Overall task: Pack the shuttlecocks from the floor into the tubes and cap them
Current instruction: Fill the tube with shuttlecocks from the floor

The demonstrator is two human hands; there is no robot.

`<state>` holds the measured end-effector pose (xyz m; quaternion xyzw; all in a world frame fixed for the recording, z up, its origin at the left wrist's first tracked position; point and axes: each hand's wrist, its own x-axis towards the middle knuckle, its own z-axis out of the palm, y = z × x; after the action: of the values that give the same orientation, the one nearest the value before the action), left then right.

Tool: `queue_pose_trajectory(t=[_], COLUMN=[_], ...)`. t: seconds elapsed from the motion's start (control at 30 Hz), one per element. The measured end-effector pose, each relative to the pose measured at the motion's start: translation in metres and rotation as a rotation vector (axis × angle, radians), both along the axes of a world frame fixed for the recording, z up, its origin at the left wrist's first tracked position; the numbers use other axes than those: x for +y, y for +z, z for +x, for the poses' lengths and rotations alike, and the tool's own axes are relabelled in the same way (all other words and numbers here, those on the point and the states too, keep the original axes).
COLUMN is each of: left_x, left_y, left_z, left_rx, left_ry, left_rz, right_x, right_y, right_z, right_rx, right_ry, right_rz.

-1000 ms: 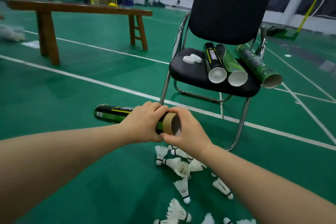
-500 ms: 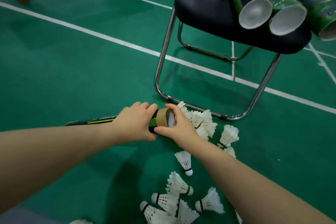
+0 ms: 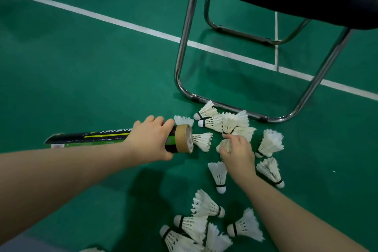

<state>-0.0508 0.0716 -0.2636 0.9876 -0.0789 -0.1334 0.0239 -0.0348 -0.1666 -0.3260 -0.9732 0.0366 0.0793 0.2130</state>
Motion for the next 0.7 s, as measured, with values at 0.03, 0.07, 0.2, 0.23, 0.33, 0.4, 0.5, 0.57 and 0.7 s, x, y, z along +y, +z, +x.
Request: queue_pose_trajectory(t=[0.03,0.07,0.2,0.23,0.33,0.4,0.5,0.57,0.7], left_x=[0.0,-0.001,-0.002,-0.002,-0.002,-0.003,-0.006,-0.008,-0.019], left_y=[-0.001,-0.003,-0.004,-0.003,-0.003,-0.002,0.0,0.003,0.007], left_z=[0.0,0.0,0.001,0.001,0.001,0.001,0.001,0.001,-0.001], left_rx=[0.005,0.01,0.009,0.007,0.002,-0.001,-0.004,-0.006,0.013], left_ry=[-0.004,-0.007,-0.008,-0.005,0.003,0.005,0.009,0.011,-0.013], left_rz=[0.005,0.011,0.013,0.008,0.0,-0.004,-0.011,-0.016,-0.012], right_x=[0.001,0.001,-0.003,-0.006,-0.018,-0.026,-0.036,-0.037,-0.039], right_y=[0.0,-0.001,-0.004,-0.003,0.011,0.025,0.058,0.083,0.112], right_z=[0.001,0.002,0.002,0.002,0.011,0.021,0.037,0.042,0.023], right_rx=[-0.001,0.007,0.003,-0.001,0.03,0.072,0.086,0.049,0.033], right_ry=[0.018,0.04,0.121,0.121,0.074,0.061,0.099,0.14,0.079], right_rz=[-0.028,-0.061,-0.169,-0.161,-0.078,-0.05,-0.02,0.014,0.287])
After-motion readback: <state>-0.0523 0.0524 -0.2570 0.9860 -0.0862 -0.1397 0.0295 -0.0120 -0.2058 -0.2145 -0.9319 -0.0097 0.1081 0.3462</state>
